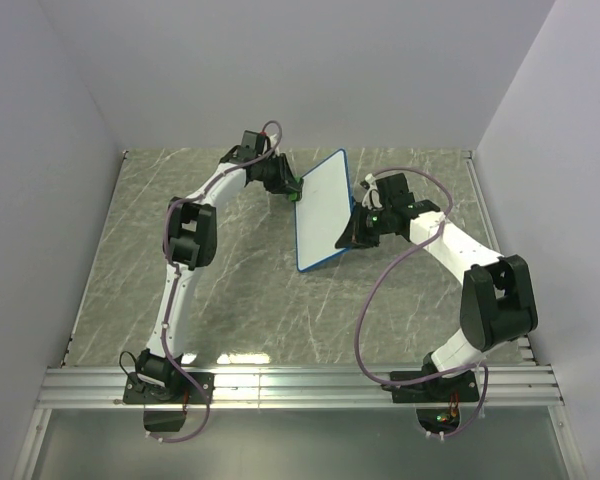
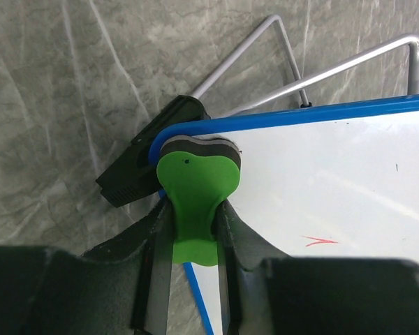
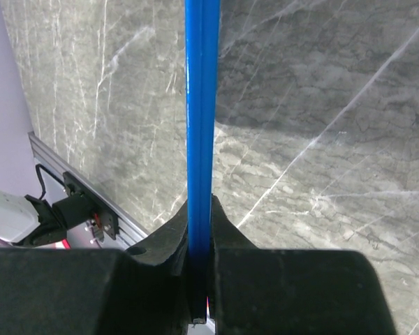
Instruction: Erase the whiteboard
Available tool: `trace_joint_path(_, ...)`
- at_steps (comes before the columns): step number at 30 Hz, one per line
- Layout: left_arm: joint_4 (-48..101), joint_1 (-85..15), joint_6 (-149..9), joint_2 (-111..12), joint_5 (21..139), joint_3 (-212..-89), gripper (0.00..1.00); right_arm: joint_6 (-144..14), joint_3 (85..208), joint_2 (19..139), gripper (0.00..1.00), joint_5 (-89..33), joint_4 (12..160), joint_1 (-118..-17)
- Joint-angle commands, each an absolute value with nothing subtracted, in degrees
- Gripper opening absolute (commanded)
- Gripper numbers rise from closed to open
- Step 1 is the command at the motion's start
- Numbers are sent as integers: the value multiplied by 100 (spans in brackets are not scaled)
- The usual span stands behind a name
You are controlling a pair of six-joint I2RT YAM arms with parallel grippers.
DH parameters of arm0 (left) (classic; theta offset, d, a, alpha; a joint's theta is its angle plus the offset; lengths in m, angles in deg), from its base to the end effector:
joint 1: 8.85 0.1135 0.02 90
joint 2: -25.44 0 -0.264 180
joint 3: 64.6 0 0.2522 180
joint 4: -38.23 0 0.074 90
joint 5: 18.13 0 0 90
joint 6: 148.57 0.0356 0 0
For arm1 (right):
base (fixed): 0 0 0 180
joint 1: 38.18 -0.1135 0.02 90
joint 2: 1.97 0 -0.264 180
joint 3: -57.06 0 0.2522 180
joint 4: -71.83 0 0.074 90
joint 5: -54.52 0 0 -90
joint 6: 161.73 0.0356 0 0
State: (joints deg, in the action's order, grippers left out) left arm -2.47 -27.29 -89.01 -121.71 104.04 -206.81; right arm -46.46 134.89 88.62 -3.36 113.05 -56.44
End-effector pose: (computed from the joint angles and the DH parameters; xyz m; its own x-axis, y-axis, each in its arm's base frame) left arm 0.5308 -0.1970 0.1605 -0.8993 -0.1522 -0.4099 0.1917 0.7054 -0.6824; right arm 0.3074 0.1214 0.2375 -0.9346 0.0723 -0.3482 -0.1806 0.7469 0.6399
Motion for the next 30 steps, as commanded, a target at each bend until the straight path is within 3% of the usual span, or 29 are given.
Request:
trace_joint_path(1, -691, -3512, -8767, -12399, 11054, -20378, 0, -5670, 13243, 8953, 0, -129, 12083, -6086)
trace_joint_path(21, -516, -3935, -8705, -10747, 11907, -19711, 0, -5732, 13796, 9322, 0, -270, 11987, -6086)
trace_joint_path(30, -190, -2971, -9030, -9359, 11188, -18683, 0, -5759, 14701, 9331, 0, -533, 12144, -6025)
